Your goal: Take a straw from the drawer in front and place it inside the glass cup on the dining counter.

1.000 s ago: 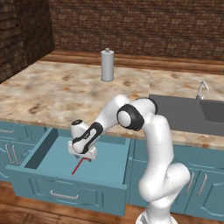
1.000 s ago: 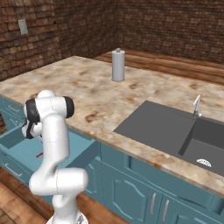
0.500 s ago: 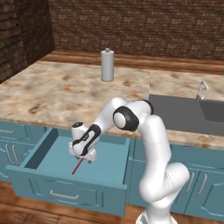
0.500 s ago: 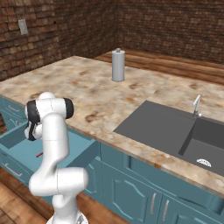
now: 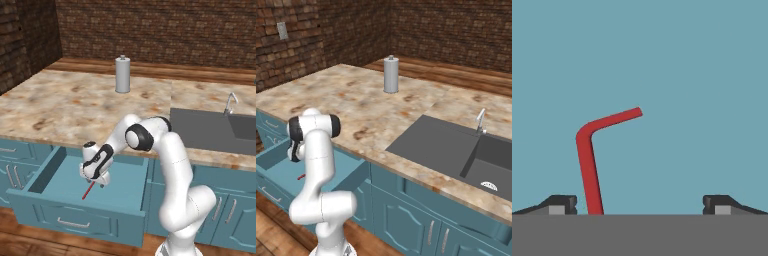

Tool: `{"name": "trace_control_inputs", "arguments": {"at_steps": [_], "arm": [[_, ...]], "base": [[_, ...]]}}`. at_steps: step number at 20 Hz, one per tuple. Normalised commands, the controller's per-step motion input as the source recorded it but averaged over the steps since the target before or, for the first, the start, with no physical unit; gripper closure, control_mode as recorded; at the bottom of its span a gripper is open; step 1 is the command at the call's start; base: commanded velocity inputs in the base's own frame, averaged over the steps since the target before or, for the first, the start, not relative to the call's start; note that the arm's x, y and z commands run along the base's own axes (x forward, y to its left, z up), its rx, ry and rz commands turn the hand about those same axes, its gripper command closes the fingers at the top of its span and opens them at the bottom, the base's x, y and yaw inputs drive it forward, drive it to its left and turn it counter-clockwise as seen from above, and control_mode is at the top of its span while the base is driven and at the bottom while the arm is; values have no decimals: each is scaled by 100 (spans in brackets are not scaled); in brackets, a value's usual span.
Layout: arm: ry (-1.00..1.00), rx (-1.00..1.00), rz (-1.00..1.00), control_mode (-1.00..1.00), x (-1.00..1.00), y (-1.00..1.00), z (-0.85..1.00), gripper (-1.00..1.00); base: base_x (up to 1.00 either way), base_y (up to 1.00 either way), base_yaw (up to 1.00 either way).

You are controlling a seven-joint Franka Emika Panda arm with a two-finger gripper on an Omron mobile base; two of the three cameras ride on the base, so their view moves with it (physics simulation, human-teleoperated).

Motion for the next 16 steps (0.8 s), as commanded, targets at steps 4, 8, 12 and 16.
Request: {"name": "trace_control_inputs", "arguments": {"at_steps": [4, 8, 12, 16], "arm": [[0, 0, 0, -100, 18, 0, -12, -100], [0, 0, 0, -100, 14, 1, -11, -100], [0, 0, 0, -100, 6, 7, -12, -100], [0, 0, 0, -100, 3, 5, -15, -100]], "base": [[0, 0, 0], [0, 0, 0], [0, 0, 0], [0, 0, 0]]}}
